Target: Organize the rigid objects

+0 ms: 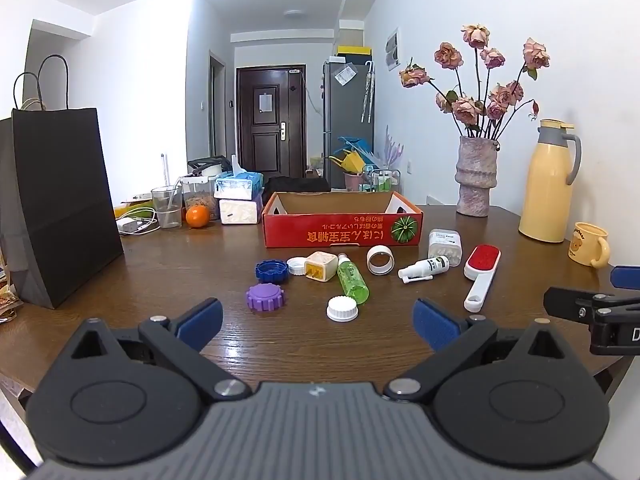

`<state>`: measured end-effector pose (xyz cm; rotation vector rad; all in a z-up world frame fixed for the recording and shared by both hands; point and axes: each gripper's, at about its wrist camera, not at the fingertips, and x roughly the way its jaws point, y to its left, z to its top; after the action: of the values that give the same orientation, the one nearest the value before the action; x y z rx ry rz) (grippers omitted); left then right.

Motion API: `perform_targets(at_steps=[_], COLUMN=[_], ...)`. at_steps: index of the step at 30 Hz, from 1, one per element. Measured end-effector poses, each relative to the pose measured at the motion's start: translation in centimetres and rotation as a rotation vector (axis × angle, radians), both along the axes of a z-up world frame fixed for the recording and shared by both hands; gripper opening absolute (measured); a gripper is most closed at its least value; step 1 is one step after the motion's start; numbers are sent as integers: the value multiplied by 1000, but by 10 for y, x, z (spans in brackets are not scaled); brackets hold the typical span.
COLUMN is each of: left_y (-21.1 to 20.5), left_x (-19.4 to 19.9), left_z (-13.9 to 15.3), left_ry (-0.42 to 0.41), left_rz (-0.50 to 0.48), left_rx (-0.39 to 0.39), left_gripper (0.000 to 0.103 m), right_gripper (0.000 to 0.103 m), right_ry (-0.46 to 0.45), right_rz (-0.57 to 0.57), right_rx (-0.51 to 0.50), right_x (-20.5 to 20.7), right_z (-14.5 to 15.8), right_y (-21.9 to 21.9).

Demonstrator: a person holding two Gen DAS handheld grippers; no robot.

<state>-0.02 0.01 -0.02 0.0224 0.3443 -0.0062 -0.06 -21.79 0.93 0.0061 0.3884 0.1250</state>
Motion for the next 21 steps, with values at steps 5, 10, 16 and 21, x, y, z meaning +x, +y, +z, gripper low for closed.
perform_targets(at_steps=[5,10,16,21], left_y=[0,-1,-1,-1], left_x=[-1,-1,-1,-1], left_z=[1,5,5,4], left_ry=[1,0,0,0], left_rz=[3,1,0,1], left_rx=[-1,0,0,-1], left_gripper=[103,103,103,103], right_gripper=[103,103,103,103], right_ry=[-2,-3,-4,-5], right_rz=[-2,-1,-3,-2], right_rx=[-3,-3,-5,-5], right_x=[0,0,0,-1], right_z=[0,0,1,1], right_y=[0,0,1,2])
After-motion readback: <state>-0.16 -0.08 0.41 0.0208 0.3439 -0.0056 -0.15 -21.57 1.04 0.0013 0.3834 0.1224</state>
